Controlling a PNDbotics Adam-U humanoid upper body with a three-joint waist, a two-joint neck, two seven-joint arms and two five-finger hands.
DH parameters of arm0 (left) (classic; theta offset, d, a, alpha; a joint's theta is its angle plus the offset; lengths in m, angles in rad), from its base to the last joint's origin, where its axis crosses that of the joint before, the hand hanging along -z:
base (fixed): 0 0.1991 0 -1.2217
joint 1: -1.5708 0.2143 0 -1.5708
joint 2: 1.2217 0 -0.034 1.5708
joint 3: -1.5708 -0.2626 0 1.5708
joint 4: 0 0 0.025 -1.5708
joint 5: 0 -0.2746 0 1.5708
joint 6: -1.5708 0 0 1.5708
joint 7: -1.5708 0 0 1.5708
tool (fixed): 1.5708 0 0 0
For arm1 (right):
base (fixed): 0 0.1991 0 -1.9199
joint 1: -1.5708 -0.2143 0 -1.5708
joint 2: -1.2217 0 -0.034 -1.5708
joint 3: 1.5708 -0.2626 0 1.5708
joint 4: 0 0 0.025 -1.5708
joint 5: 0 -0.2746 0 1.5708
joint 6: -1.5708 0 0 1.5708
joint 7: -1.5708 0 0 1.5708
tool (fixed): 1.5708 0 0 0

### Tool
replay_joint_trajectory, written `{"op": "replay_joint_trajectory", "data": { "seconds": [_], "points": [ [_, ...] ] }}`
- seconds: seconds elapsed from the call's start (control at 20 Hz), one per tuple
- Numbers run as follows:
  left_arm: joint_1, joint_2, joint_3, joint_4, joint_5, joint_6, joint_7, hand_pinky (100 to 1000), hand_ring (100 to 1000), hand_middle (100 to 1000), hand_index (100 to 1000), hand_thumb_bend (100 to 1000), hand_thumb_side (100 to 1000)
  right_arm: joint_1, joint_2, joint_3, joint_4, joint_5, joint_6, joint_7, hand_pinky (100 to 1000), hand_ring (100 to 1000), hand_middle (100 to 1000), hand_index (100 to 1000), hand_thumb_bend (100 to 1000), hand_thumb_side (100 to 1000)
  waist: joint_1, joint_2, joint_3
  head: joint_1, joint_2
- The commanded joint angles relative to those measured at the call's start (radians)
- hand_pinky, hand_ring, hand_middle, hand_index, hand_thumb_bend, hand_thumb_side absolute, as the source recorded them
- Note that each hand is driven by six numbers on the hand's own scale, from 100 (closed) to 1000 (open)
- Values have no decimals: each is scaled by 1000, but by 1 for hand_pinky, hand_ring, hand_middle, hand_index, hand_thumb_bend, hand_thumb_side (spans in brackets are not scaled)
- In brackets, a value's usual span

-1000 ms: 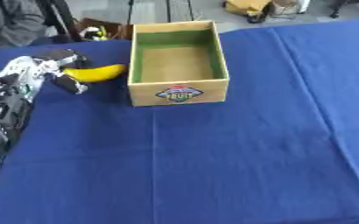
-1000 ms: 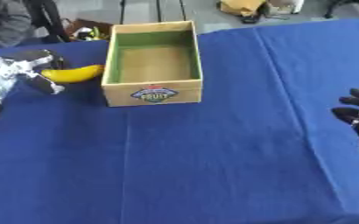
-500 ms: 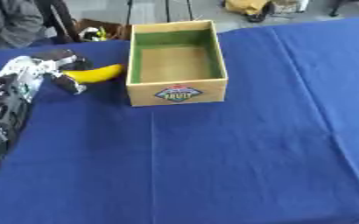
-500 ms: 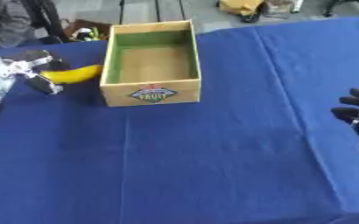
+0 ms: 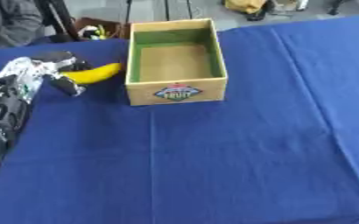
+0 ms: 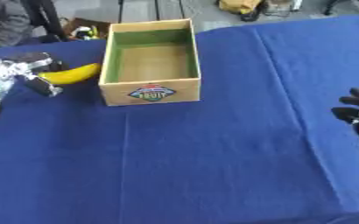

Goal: Pick up objects on the table and place them in the box.

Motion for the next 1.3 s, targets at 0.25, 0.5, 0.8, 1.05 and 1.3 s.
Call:
{"op": "replay_joint_trajectory", "data": {
  "seconds": [0.25, 0.5, 0.8, 1.05, 1.3],
  "points": [
    [-12, 31, 2, -9, -2, 0, 2, 808, 723, 629, 810, 428, 182, -15, -22, -7, -21, 4, -1, 5, 817, 674, 673, 788, 100, 1000, -2, -16, -2, -1, -8],
    [-10, 31, 1, -8, -3, 1, 0, 791, 679, 556, 773, 369, 162, -15, -22, -8, -21, 3, -1, 6, 817, 674, 673, 788, 100, 1000, -3, -18, -1, -2, -9],
    [-12, 32, 2, -14, 4, 3, 8, 772, 629, 478, 716, 280, 142, -14, -22, -8, -20, 3, -1, 7, 817, 674, 674, 787, 100, 1000, -5, -21, 0, -2, -8],
    [-16, 38, 2, -25, 20, -6, 6, 772, 625, 477, 711, 272, 141, -13, -22, -9, -19, 2, -2, 8, 817, 674, 674, 787, 100, 1000, -6, -27, 1, -3, -7],
    [-16, 39, 3, -30, 33, -9, 4, 770, 623, 476, 705, 268, 140, -14, -22, -9, -18, 1, -2, 10, 817, 674, 674, 788, 100, 1000, -7, -30, 2, -5, -8]
  ]
}}
